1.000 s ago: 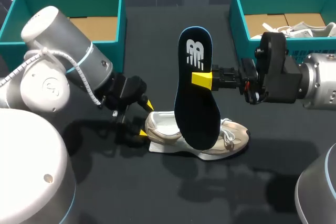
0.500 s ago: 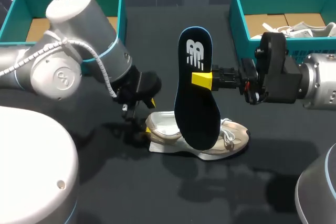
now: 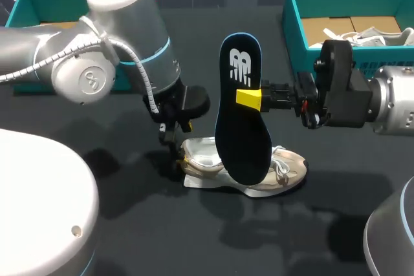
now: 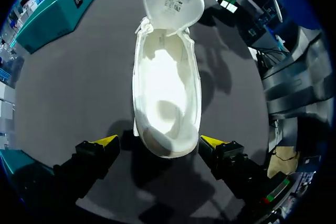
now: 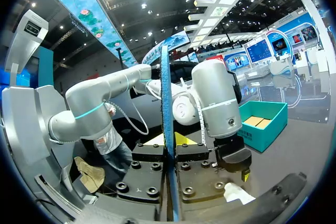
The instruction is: Take the shoe out of the shoebox, open the shoe tongue, remove and reinsert the insole, then place the shoe into the shoebox
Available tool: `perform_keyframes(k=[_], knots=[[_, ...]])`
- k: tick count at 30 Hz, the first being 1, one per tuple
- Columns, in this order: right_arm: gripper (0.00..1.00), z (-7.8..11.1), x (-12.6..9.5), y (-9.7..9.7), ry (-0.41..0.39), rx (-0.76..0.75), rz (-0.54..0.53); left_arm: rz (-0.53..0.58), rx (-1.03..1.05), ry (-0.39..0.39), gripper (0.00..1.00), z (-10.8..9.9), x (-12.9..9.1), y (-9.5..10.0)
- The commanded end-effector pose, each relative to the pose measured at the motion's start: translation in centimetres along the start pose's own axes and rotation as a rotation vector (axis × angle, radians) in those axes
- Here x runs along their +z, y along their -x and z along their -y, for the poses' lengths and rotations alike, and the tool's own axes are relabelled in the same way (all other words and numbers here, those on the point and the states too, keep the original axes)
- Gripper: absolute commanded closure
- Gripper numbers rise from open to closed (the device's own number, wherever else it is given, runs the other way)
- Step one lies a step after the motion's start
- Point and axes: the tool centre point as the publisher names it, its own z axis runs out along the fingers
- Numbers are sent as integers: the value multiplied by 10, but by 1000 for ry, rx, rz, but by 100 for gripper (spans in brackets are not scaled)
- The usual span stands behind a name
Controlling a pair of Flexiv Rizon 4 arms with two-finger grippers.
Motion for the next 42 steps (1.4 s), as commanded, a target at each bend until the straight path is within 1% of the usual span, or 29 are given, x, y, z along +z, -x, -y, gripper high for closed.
perform_keyframes(k=[1, 3, 4, 6, 7, 8, 10, 14, 18, 23, 29, 31, 33, 35, 38, 40, 42], knots=[[100, 0, 3, -2, 1, 1, 7, 0, 0, 15, 0, 2, 1, 1], [100, 0, 3, -2, 1, 1, 7, -7, 7, 16, 0, 2, 0, 0], [100, 0, 3, -2, 1, 1, 7, 7, 7, 35, 0, 2, 0, -2], [100, 0, 3, -2, 1, 1, 7, -4, 32, 27, 0, 2, -4, -8], [100, 0, 3, -2, 1, 1, 7, 2, 33, 50, 0, 2, -5, -8], [100, 0, 3, -2, 1, 1, 7, 10, 42, 56, 0, 3, -7, -9], [100, 0, 3, -2, 1, 1, 7, 13, 45, 84, 0, 3, -10, -9], [100, 0, 3, -2, 1, 1, 7, 21, 55, 96, 0, 6, -20, -6], [100, 0, 3, -2, 1, 1, 7, 28, 61, 112, 0, 14, -25, -1], [100, 0, 3, -2, 1, 1, 7, 44, 57, 123, 0, 31, -25, 7], [100, 0, 3, -2, 1, 1, 7, 74, 63, 130, 0, 54, -13, 16], [100, 0, 3, -2, 1, 1, 7, 75, 64, 131, 5, 61, -6, 19], [100, 0, 3, -2, 1, 1, 7, 81, 63, 136, 6, 65, 0, 21], [100, 0, 3, -2, 1, 1, 7, 95, 63, 139, 10, 69, 6, 23], [100, 0, 3, -2, 1, 1, 7, 106, 61, 136, 11, 74, 15, 26], [100, 0, 3, -2, 1, 1, 7, 112, 56, 134, 16, 76, 20, 27], [100, 0, 3, -2, 1, 1, 7, 110, 52, 133, 18, 79, 25, 26]])
